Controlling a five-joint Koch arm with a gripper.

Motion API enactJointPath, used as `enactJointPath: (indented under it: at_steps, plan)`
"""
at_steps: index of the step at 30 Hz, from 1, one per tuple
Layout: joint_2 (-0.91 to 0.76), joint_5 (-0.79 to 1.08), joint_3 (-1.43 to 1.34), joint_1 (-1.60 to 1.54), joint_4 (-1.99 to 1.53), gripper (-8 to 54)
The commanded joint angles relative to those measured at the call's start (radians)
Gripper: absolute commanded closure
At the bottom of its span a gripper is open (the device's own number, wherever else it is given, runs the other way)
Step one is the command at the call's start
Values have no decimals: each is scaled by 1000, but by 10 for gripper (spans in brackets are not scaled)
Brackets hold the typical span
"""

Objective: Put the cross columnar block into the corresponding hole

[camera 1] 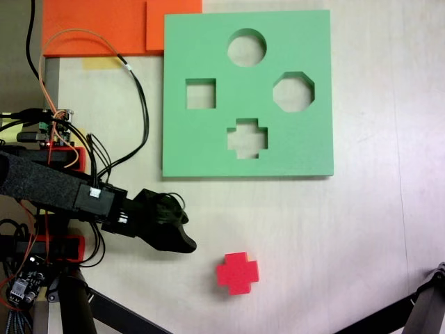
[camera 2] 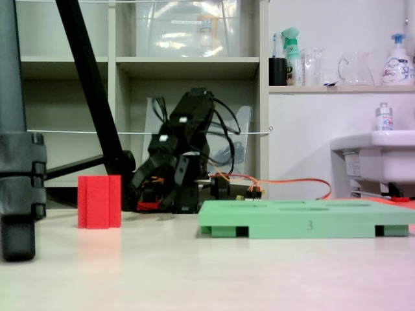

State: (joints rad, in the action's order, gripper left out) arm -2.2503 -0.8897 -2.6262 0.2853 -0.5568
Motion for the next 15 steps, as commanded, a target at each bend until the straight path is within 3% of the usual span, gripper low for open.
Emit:
enactJointPath:
  at_steps: [1,8,15]
  plan:
    - [-71,-126,69,17,-124,176]
    - [-41,-268,434,-11,-465,192]
    - [230,-322,873,-29,-733,190]
